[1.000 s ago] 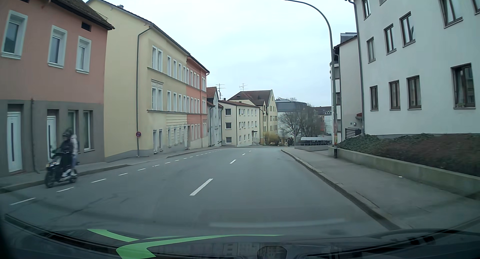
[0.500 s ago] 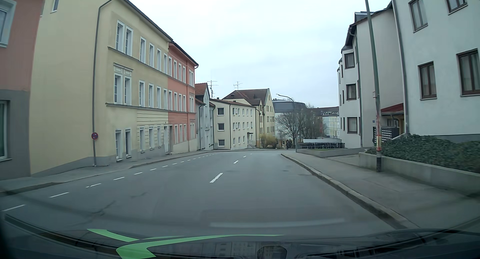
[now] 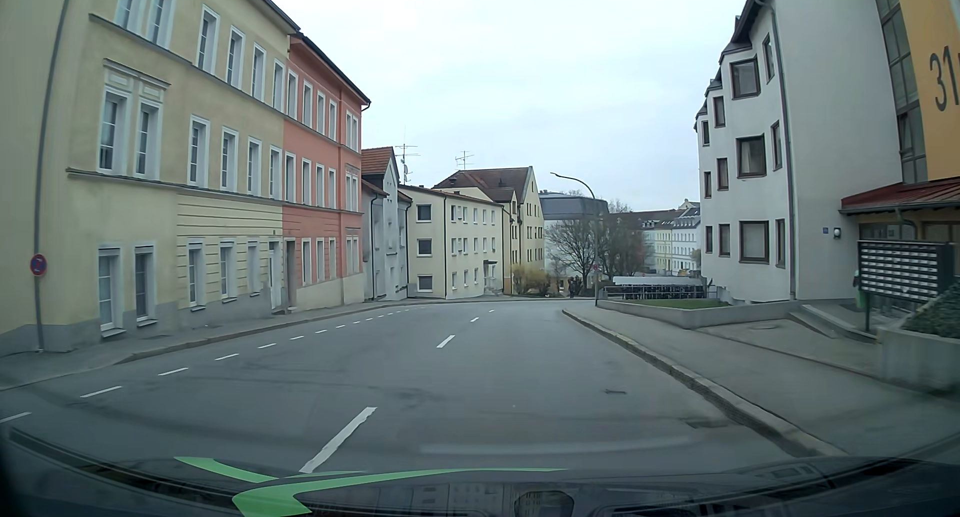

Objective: Follow the waypoints while adhering to traffic rules and regulations

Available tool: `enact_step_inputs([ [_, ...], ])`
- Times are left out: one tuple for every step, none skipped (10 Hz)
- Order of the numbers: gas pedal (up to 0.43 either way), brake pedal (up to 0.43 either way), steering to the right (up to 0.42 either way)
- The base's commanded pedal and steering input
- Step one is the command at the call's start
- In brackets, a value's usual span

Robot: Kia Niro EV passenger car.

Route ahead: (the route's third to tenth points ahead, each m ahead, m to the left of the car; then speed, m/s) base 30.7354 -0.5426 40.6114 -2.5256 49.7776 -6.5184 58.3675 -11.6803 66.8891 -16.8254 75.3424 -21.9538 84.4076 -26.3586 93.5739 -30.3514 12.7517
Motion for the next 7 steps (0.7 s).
enact_step_inputs([
  [0.0, 0.012, 0.013],
  [0.0, 0.055, 0.013],
  [0.0, 0.091, 0.013],
  [0.0, 0.159, 0.012],
  [0.0, 0.165, 0.012],
  [0.0, 0.189, 0.012],
  [0.0, 0.195, 0.011],
])
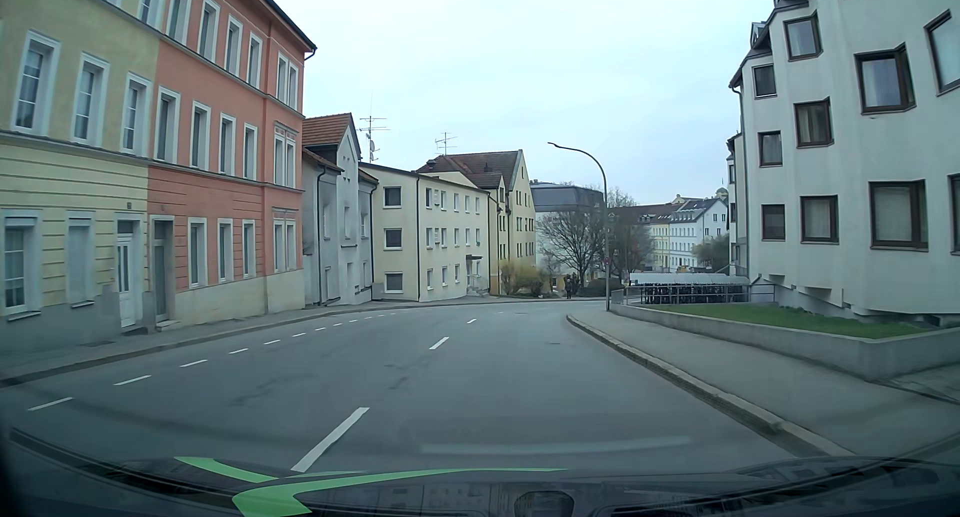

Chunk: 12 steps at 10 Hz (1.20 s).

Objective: Follow the waypoints while adhering to traffic rules and regulations

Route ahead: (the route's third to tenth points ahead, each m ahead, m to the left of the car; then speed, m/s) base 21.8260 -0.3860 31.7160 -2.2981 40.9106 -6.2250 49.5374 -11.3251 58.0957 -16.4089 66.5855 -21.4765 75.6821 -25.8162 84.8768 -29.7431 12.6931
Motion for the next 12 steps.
enact_step_inputs([
  [0.0, 0.207, 0.01],
  [0.0, 0.226, 0.008],
  [0.0, 0.232, 0.006],
  [0.0, 0.232, 0.006],
  [0.0, 0.238, 0.006],
  [0.0, 0.244, 0.007],
  [0.0, 0.244, 0.007],
  [0.0, 0.244, 0.009],
  [0.0, 0.244, 0.011],
  [0.0, 0.25, 0.014],
  [0.0, 0.25, 0.015],
  [0.0, 0.25, 0.016],
])
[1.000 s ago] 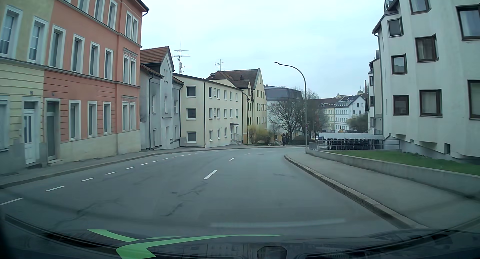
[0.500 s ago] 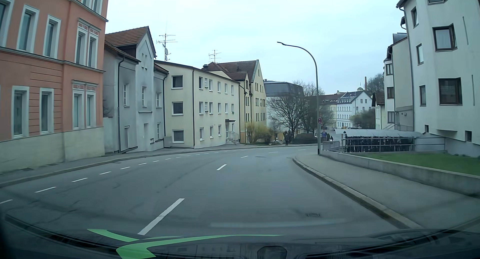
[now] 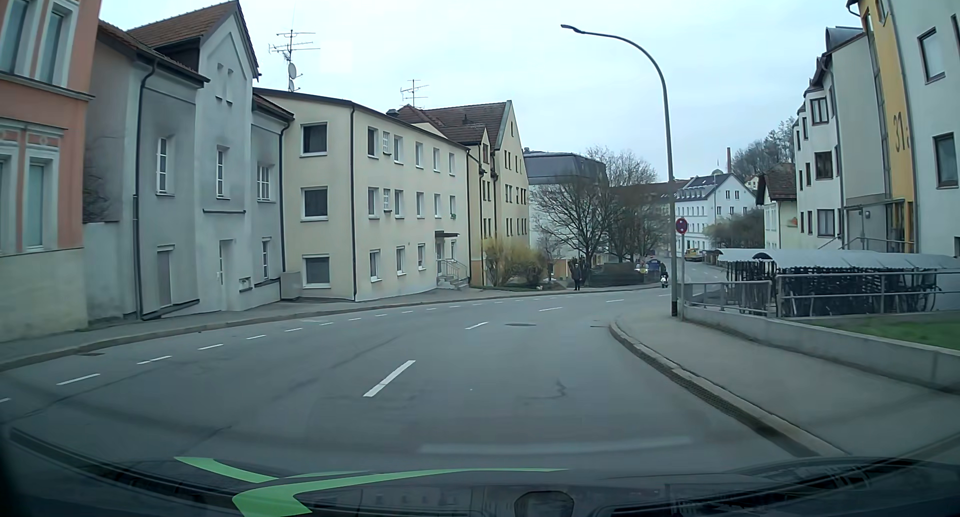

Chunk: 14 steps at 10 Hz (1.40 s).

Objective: Follow the waypoints while adhering to traffic rules and regulations

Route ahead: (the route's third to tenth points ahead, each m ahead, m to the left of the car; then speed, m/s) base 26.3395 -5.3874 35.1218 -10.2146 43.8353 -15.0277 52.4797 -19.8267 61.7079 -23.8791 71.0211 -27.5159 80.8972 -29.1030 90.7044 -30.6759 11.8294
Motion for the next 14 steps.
enact_step_inputs([
  [0.0, 0.25, 0.019],
  [0.0, 0.244, 0.024],
  [0.0, 0.207, 0.032],
  [0.0, 0.207, 0.038],
  [0.0, 0.207, 0.039],
  [0.0, 0.213, 0.043],
  [0.0, 0.207, 0.051],
  [0.0, 0.213, 0.061],
  [0.0, 0.213, 0.07],
  [0.0, 0.207, 0.076],
  [0.0, 0.207, 0.084],
  [0.0, 0.207, 0.09],
  [0.0, 0.207, 0.096],
  [0.0, 0.171, 0.1],
])
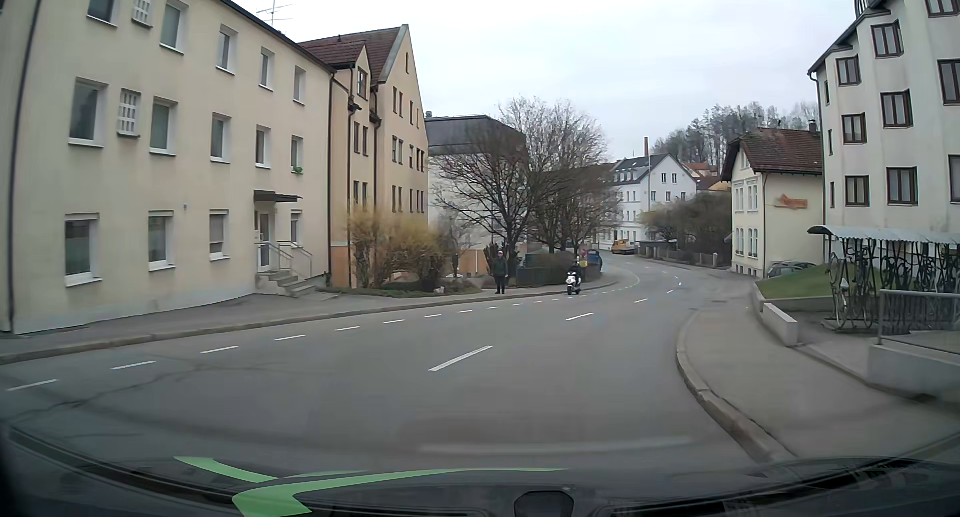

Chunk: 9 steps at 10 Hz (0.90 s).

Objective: Follow the waypoints while adhering to traffic rules and regulations

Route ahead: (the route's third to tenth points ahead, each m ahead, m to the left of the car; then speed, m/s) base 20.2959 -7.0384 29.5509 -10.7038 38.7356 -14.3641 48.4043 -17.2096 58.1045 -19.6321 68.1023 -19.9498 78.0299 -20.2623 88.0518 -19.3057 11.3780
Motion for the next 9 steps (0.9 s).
enact_step_inputs([
  [0.0, 0.043, 0.105],
  [0.0, 0.0, 0.11],
  [0.0, 0.0, 0.111],
  [0.0, 0.0, 0.111],
  [0.0, 0.0, 0.111],
  [0.0, 0.0, 0.11],
  [0.0, 0.0, 0.109],
  [0.0, 0.0, 0.107],
  [0.0, 0.0, 0.105],
])
